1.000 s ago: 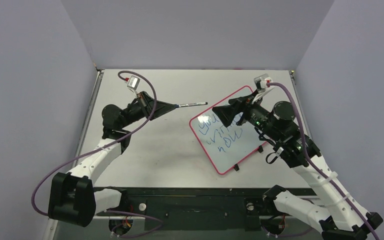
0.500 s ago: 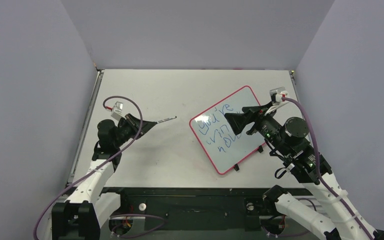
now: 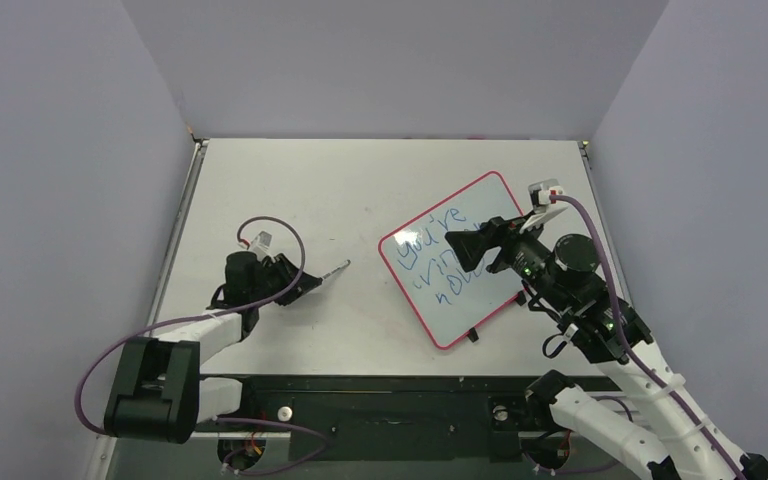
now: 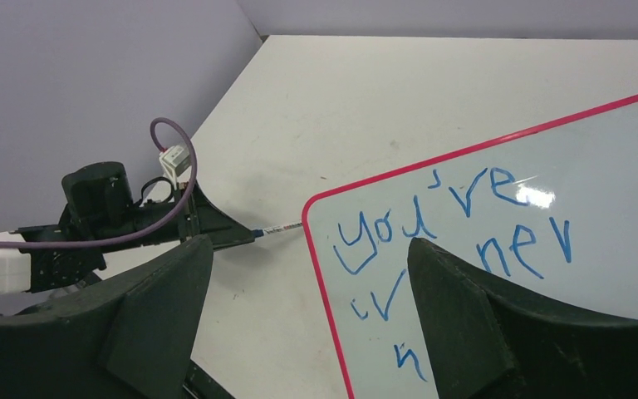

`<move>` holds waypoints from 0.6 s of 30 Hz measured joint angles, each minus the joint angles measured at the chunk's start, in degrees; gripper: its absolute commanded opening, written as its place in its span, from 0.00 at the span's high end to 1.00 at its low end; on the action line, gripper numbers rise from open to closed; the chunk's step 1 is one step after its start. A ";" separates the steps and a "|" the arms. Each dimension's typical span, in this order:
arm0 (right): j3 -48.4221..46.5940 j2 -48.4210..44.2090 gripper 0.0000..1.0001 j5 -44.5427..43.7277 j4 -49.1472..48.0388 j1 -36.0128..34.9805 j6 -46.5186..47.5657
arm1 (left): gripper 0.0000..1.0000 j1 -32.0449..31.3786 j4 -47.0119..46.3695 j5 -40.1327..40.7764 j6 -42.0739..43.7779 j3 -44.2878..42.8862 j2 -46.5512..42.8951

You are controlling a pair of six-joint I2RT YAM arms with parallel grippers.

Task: Write a sentence on the whiteboard
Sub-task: Put down the whiteboard marker at the center of the board, then reset both arms

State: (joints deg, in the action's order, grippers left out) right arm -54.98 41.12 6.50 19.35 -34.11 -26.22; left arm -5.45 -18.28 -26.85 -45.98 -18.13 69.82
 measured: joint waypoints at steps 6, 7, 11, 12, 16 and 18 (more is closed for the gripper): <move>2.12 -0.42 0.15 -0.42 -0.46 0.00 -0.39 | 0.59 -2.75 0.26 2.08 1.27 -0.15 2.03; 2.71 -0.76 0.15 -0.57 -0.68 0.00 -0.42 | 0.58 -2.78 1.01 2.64 1.66 -0.39 1.99; 5.64 -3.17 0.14 -1.18 -1.75 0.00 -0.42 | 0.54 -2.78 8.20 6.32 3.93 -3.34 0.11; 6.27 -3.82 0.14 -1.27 -2.19 0.00 -0.42 | 0.53 -2.78 10.36 7.52 4.61 -4.46 -0.83; 7.89 -5.55 0.14 -2.10 -3.10 0.00 -0.37 | 0.51 -2.69 18.64 11.63 7.56 -10.19 -5.18; 8.20 -6.56 0.14 -2.73 -3.06 0.00 -0.35 | 0.51 -2.64 21.66 12.85 9.09 -13.00 -6.71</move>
State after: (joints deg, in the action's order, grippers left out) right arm -46.78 34.57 3.77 16.29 -34.11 -26.57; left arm -8.10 3.38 -14.00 -36.88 -31.14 63.11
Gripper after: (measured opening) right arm 0.862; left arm 0.486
